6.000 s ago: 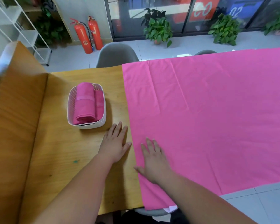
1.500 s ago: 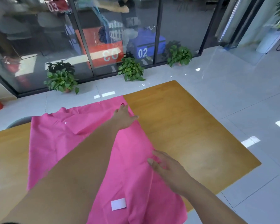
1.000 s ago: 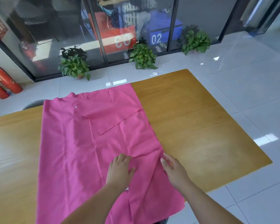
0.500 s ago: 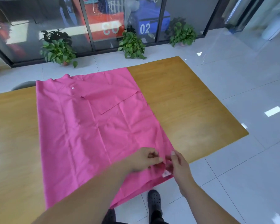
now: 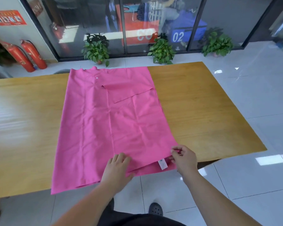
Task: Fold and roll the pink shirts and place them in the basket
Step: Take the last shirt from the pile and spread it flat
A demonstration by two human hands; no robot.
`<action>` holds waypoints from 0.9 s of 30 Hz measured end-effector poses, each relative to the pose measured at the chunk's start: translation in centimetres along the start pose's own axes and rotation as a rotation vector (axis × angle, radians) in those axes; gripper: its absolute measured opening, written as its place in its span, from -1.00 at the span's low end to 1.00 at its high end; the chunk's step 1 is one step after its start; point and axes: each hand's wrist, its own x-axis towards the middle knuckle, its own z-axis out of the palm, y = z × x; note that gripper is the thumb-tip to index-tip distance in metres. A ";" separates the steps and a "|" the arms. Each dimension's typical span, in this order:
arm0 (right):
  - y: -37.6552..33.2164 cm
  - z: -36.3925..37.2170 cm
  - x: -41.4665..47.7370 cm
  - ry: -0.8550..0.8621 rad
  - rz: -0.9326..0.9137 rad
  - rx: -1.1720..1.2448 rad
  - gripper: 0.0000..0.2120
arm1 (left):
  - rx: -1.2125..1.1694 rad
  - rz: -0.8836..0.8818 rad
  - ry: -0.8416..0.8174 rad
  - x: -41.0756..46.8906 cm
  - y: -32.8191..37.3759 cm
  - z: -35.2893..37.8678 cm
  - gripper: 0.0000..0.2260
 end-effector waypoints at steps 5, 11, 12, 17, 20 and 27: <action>0.6 -2.3 -0.3 -0.064 -0.035 0.125 -0.81 | 0.049 -0.190 0.162 -2.1 -0.6 0.0 -0.64; 2.1 -2.7 0.5 -0.122 0.020 0.095 -0.79 | -0.016 -0.305 0.352 -4.0 -1.6 -1.3 -0.72; 1.7 -2.7 0.0 -0.113 0.014 0.136 -0.84 | -0.030 -0.324 0.386 -4.3 -1.6 -1.4 -0.74; 4.9 -2.6 -0.4 -0.065 0.084 0.006 -0.97 | 0.022 -0.407 0.327 -6.5 -1.9 0.3 -0.77; 6.1 -2.5 -0.2 -0.055 0.123 -0.028 -0.95 | -0.001 -0.463 0.332 -7.3 -1.4 1.2 -0.84; 7.4 -1.8 -0.1 -0.052 0.274 0.145 -0.93 | -0.322 -0.792 0.338 -8.2 0.8 1.6 -0.89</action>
